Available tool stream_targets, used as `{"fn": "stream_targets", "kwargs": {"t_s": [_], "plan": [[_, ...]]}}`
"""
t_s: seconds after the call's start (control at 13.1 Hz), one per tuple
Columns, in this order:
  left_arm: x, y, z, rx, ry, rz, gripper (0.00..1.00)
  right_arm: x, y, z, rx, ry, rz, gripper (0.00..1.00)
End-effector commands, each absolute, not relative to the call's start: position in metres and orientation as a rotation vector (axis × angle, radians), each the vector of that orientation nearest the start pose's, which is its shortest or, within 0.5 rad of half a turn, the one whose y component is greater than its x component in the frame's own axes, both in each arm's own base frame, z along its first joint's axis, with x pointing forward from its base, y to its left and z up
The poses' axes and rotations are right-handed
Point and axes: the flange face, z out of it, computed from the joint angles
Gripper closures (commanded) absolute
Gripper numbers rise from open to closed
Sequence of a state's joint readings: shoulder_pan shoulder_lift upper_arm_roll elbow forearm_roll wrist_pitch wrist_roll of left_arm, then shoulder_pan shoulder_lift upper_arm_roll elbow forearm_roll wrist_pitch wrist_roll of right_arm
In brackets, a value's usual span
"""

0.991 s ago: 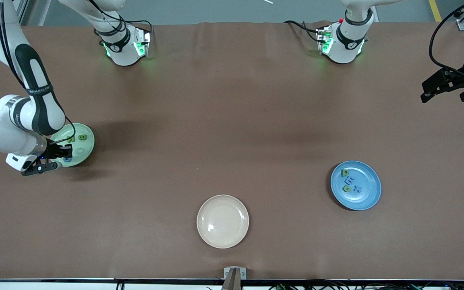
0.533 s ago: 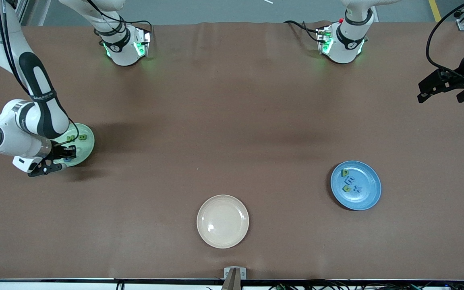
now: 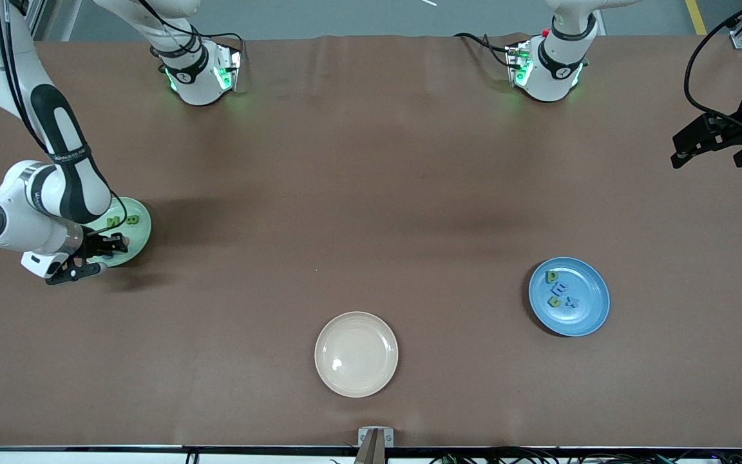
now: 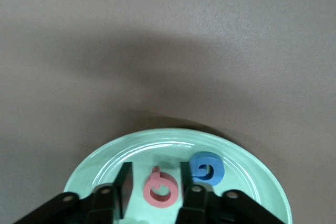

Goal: Sort upper and lower case letters into plates

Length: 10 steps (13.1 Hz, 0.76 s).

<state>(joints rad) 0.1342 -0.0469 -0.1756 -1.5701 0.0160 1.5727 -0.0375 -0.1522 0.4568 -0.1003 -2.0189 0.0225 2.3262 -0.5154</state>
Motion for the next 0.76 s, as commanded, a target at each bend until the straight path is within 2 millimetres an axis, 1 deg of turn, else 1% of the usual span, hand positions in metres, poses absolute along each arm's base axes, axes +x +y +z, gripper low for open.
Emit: {"fn": "stream_targets", "kwargs": {"t_s": [0.0, 0.08, 0.15, 0.23, 0.3, 0.38, 0.46, 0.53, 0.69], "plan": [[0.540, -0.022, 0.655, -3.129, 0.012, -0.088, 0.00, 0.568, -0.126, 0.277, -3.063, -0.387, 0.192, 0.04], [0.540, -0.022, 0.656, -3.129, 0.009, -0.091, 0.00, 0.566, -0.115, 0.299, -3.073, -0.310, 0.196, 0.05], [0.539, -0.022, 0.657, -3.129, 0.012, -0.093, 0.00, 0.562, -0.102, 0.325, -3.083, -0.185, 0.213, 0.05], [0.538, -0.023, 0.657, -3.128, 0.012, -0.093, 0.00, 0.556, -0.089, 0.352, -3.088, -0.121, 0.222, 0.04], [0.536, -0.024, 0.659, -3.127, 0.017, -0.095, 0.00, 0.549, -0.078, 0.378, -3.089, -0.107, 0.231, 0.03], [0.535, -0.025, 0.661, -3.124, 0.023, -0.093, 0.00, 0.541, -0.071, 0.405, -3.085, -0.111, 0.225, 0.02], [0.534, -0.025, 0.662, -3.121, 0.023, -0.091, 0.00, 0.530, -0.068, 0.436, -3.084, -0.117, 0.206, 0.02], [0.534, -0.025, 0.662, -3.122, 0.030, -0.088, 0.00, 0.521, -0.061, 0.469, -3.085, -0.134, 0.171, 0.02], [0.535, -0.026, 0.659, -3.123, 0.038, -0.081, 0.00, 0.512, -0.056, 0.520, -3.077, -0.124, 0.207, 0.02]]}}
